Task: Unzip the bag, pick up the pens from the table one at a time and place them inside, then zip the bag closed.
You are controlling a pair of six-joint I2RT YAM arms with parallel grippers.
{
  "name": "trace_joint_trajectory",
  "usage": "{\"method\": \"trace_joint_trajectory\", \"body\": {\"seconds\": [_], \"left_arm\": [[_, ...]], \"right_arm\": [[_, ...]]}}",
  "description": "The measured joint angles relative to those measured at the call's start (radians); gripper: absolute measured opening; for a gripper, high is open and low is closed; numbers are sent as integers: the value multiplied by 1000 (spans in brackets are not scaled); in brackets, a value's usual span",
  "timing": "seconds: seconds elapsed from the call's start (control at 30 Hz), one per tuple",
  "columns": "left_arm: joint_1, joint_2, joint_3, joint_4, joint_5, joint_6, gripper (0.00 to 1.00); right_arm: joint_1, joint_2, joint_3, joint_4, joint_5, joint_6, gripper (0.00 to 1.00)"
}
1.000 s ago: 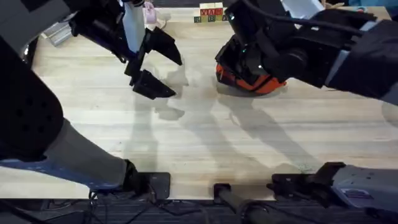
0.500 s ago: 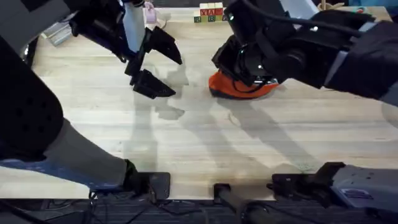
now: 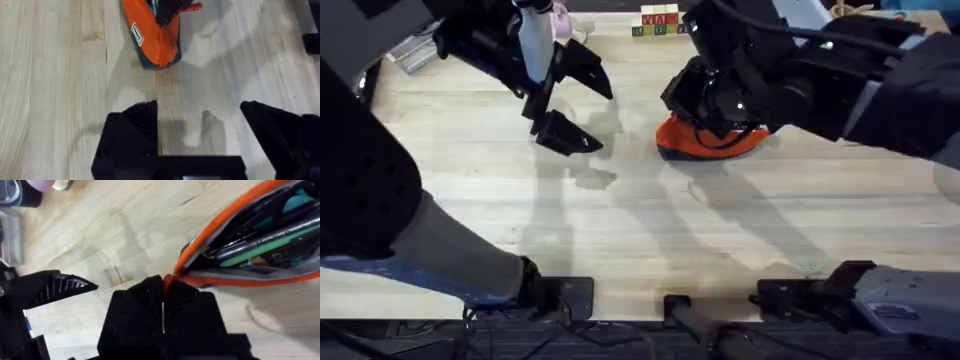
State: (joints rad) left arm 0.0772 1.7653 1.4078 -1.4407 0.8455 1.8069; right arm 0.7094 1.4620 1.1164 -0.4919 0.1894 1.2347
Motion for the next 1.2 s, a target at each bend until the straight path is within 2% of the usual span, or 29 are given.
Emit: {"method": "trace_joint_trajectory", "body": {"seconds": [0.37, 0.93, 1.2], "left_arm": [[0, 0, 0, 2, 4, 0, 995], [-2, 1, 0, 36, 82, -17, 995], [-49, 80, 0, 79, 143, -34, 995]], "right_arm": [[0, 0, 0, 1, 0, 0, 30], [-8, 0, 0, 10, -3, 0, 29], [-9, 0, 0, 13, -3, 0, 30]]}}
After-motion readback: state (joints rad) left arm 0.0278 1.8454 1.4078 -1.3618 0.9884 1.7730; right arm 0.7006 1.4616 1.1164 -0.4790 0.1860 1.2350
